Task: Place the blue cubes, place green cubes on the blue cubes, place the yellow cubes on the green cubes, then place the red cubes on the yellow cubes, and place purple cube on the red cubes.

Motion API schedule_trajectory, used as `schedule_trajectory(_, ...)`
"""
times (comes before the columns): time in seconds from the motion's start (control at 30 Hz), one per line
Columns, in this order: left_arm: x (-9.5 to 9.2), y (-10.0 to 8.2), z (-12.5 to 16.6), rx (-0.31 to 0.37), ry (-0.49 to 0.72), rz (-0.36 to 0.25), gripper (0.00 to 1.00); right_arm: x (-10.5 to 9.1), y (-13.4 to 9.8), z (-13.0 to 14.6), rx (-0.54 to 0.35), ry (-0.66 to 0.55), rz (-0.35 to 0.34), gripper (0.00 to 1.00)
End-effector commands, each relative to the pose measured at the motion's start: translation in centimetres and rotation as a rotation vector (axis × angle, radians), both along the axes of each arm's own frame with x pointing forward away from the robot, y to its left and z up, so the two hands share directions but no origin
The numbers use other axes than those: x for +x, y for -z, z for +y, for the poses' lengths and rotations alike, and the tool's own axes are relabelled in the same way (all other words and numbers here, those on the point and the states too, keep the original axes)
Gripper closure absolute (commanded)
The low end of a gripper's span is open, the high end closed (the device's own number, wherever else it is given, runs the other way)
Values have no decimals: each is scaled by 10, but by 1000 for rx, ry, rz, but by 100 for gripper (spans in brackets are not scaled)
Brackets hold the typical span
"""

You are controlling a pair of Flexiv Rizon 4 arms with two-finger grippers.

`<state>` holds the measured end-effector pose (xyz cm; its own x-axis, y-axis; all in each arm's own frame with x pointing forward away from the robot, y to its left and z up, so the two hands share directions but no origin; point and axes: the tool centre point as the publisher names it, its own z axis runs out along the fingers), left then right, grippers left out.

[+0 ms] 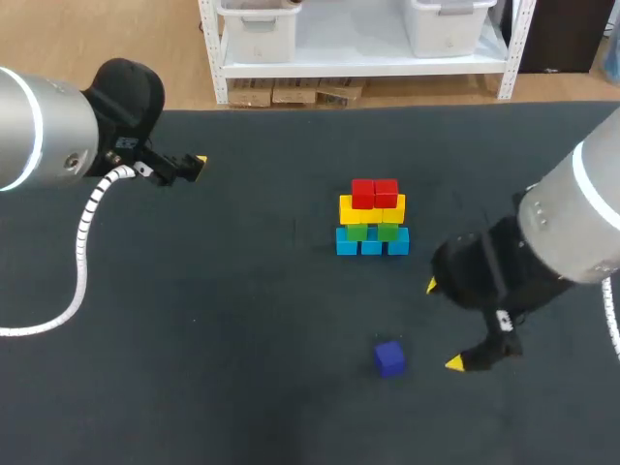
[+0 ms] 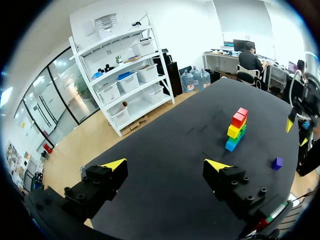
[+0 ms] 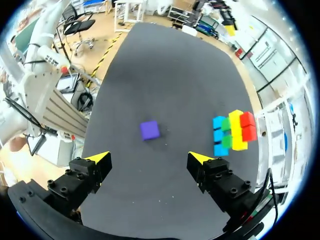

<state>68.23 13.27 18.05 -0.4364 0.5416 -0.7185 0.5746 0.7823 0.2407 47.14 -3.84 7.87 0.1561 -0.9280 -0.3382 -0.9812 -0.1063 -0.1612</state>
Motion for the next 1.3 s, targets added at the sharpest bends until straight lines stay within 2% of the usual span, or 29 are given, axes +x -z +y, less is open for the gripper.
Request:
schedule_trajectory(0.03,1,0,1,-2,6,2,0,1,15,17,-19,-19,16,0)
schedule_trajectory(0.3,1,0,1,-2,6,2,0,-5,43,38,-68,-52,8,0)
schedule_trajectory(0.6,1,0,1,-2,6,2,0,4,74,51,-141,-61,79,0)
schedule_trajectory(0.67,1,0,1,-2,6,2,0,5,80,53,-149,-64,76,0)
schedule_trajectory(1.13,1,0,1,-2,6,2,0,10,93,56,-188,-84,55,0)
schedule_trajectory(1.27,1,0,1,-2,6,2,0,12,91,54,-189,-70,52,31)
schedule_trajectory(1.3,1,0,1,-2,6,2,0,12,91,53,-190,-70,53,45)
